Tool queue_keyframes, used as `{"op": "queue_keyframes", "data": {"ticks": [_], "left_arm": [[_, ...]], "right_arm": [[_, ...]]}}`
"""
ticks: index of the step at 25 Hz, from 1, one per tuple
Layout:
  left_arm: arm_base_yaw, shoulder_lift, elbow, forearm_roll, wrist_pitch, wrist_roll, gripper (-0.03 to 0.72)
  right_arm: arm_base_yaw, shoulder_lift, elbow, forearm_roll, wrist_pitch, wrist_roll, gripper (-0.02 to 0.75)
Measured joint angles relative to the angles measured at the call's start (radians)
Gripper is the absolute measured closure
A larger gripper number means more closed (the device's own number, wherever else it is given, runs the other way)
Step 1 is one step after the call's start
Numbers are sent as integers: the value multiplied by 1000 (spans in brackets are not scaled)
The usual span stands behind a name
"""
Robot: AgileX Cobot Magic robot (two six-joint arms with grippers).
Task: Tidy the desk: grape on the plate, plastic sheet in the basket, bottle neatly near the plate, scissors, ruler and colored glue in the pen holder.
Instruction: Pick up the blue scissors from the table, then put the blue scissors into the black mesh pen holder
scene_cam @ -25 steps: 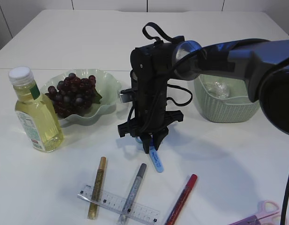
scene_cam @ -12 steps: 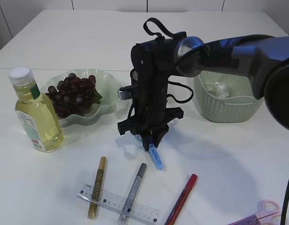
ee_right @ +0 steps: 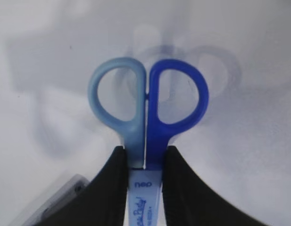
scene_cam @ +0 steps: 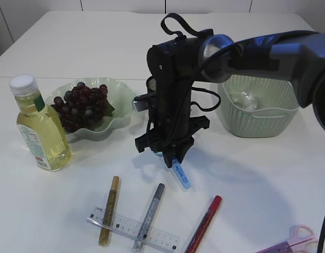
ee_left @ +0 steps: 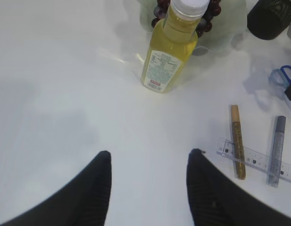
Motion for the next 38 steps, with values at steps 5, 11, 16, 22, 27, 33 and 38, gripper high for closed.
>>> {"op": "queue_keyframes", "data": {"ticks": [5,11,16,22,27,33,38], "left_arm": [[0,0,0,0,0,0,309],[0,0,0,0,0,0,309],[0,0,0,0,0,0,309],[0,0,0,0,0,0,309],[0,0,0,0,0,0,309],[0,0,0,0,0,0,309],[0,0,0,0,0,0,309]], "right_arm": [[32,-44,6,-13,2,-2,559],[37,-73,10,-21,2,-22,559],[37,-101,12,-24,2,-61,559],[37,-183,63,-24,-88,-108,559],[37,-318,261,-24,-291,-136,559],[37,-492,521,-68,-600,-145,559],[37,-557,592,-140,-787,-147,559]]}}
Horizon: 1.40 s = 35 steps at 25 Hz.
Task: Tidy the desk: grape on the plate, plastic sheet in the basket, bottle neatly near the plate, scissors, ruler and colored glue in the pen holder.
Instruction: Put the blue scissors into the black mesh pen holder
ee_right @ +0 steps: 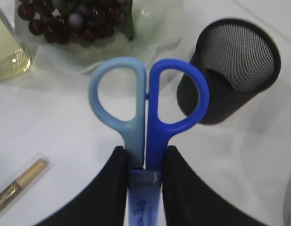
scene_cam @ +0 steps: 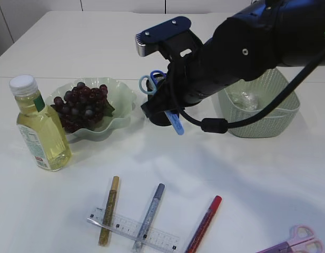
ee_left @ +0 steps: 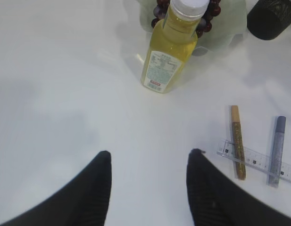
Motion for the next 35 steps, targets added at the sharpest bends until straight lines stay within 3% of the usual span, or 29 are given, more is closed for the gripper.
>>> {"op": "queue_keyframes", "data": {"ticks": [6,15,35], "left_arm": [[0,0,0,0,0,0,309],[0,0,0,0,-17,0,309],[0,0,0,33,-66,0,309]], "right_arm": [[-16,-2,6,-54,-207,-2,559],[-110,8,6,-61,-466,-2,559],[-174,288,-158,-64,-694,-2,559]]}}
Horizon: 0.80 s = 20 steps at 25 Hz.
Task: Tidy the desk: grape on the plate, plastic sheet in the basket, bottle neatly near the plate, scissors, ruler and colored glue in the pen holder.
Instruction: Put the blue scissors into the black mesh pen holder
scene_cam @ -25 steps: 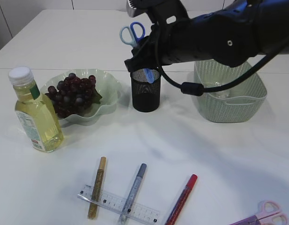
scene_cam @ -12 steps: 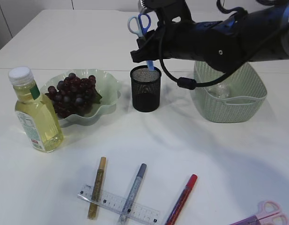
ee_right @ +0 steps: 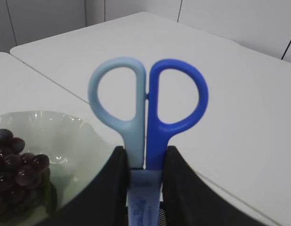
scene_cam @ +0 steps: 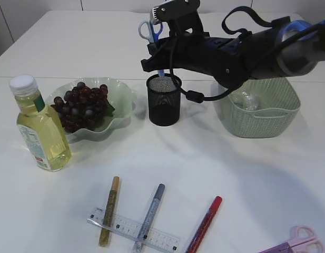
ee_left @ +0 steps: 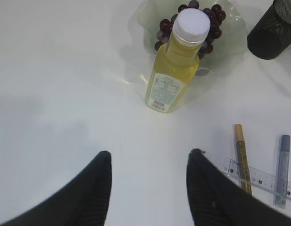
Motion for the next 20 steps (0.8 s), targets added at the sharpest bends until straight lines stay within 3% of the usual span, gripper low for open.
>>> {"op": "queue_keyframes", "data": {"ticks": [20], "left_arm": [[0,0,0,0,-2,0,309]], "right_arm": [[-22,78,-23,17,-83,-2,559]]}}
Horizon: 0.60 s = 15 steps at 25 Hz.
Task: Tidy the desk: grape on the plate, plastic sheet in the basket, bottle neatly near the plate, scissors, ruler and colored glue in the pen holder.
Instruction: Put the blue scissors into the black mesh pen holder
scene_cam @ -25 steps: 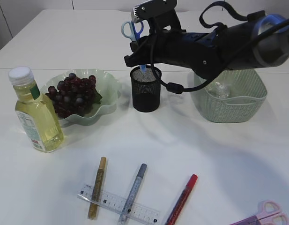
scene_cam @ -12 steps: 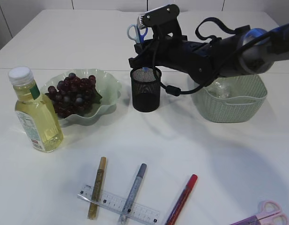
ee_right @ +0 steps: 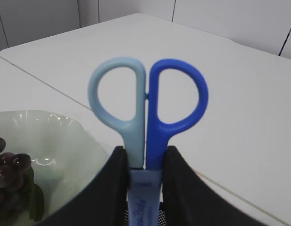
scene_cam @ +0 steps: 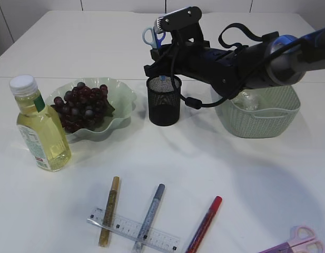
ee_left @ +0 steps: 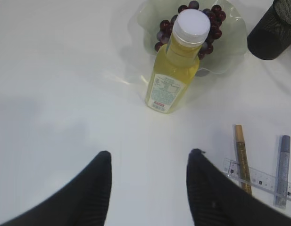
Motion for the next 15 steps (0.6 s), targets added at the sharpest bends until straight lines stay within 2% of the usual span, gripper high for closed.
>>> {"op": "queue_keyframes", "data": {"ticks": [15], "left_arm": [[0,0,0,0,0,0,316]], "right_arm": [[0,0,0,26,33,0,531]]}}
